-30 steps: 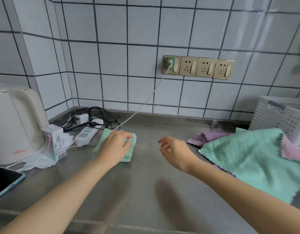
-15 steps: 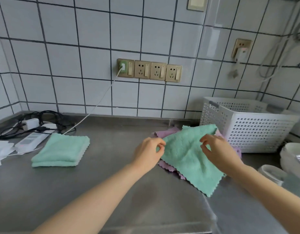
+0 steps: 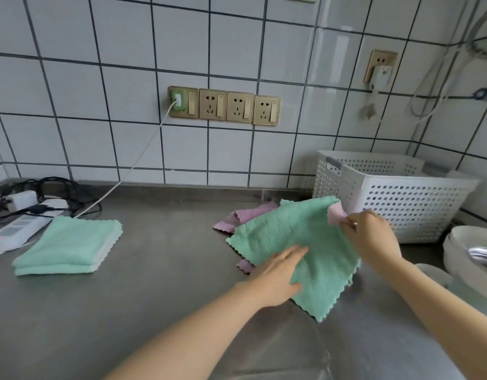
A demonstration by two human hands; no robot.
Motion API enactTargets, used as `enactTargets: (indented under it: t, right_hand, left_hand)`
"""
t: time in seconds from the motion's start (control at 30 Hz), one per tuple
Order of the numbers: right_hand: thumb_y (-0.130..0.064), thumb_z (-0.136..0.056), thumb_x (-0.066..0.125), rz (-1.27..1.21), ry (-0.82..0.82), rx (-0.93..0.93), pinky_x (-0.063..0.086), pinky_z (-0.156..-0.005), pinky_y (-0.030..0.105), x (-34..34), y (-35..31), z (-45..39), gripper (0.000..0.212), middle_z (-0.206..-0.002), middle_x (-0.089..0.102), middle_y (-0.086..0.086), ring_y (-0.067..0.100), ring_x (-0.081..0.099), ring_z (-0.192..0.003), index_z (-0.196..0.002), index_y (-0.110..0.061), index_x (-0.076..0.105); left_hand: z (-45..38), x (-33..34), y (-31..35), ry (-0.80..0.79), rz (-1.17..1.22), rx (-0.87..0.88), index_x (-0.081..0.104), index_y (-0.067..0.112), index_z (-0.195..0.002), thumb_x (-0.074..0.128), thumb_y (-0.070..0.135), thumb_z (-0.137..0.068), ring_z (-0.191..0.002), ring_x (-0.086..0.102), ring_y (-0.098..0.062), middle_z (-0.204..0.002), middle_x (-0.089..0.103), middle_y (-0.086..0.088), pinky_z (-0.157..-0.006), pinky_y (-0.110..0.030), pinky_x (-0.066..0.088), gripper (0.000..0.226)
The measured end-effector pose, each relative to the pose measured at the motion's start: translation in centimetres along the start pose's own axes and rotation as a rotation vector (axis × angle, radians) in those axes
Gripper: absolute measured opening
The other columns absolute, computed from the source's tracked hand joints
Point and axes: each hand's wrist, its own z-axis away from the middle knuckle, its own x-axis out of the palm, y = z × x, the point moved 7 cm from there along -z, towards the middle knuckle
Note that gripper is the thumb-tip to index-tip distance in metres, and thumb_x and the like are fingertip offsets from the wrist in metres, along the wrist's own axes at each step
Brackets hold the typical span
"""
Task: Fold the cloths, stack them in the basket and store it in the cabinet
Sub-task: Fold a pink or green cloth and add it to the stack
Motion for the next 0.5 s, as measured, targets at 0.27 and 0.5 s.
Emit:
enactTargets:
  t: [0.27, 0.5]
  right_hand:
    - [-0.004, -0.088, 0.056, -0.405, -0.113, -0.271, 0.046, -0.067, 0.029, -2.1, -6.5, 2.5, 0.013, -0.086, 0.066, 0.005, 0.018, 0.058, -0.073, -0.090, -0.008, 0.068]
    - [0.009, -0.085, 0.051, -0.640, -0.227, -0.397, 0.029, -0.051, 0.013, -5.6, -10.4, 5.4, 0.020, -0.062, 0.046, -0.008, 0.000, 0.035, -0.055, -0.072, -0.006, 0.055]
  left_hand:
    - [-1.0, -9.6, 1.4, 0.521, 0.166, 0.065, 0.004, 0.030, -0.152, 0.064, 0.008, -0.087, -0.141, 0.030, -0.018, -0.159, 0.015, 0.003, -0.112, -0.034, 0.033, 0.091]
    - [0.3, -13.9, 4.0, 0.329, 0.024, 0.328, 0.057, 0.023, -0.126, 0.074, 0.015, -0.077, -0.141, 0.028, -0.013, -0.148, 0.042, 0.003, -0.115, -0.037, 0.026, 0.053]
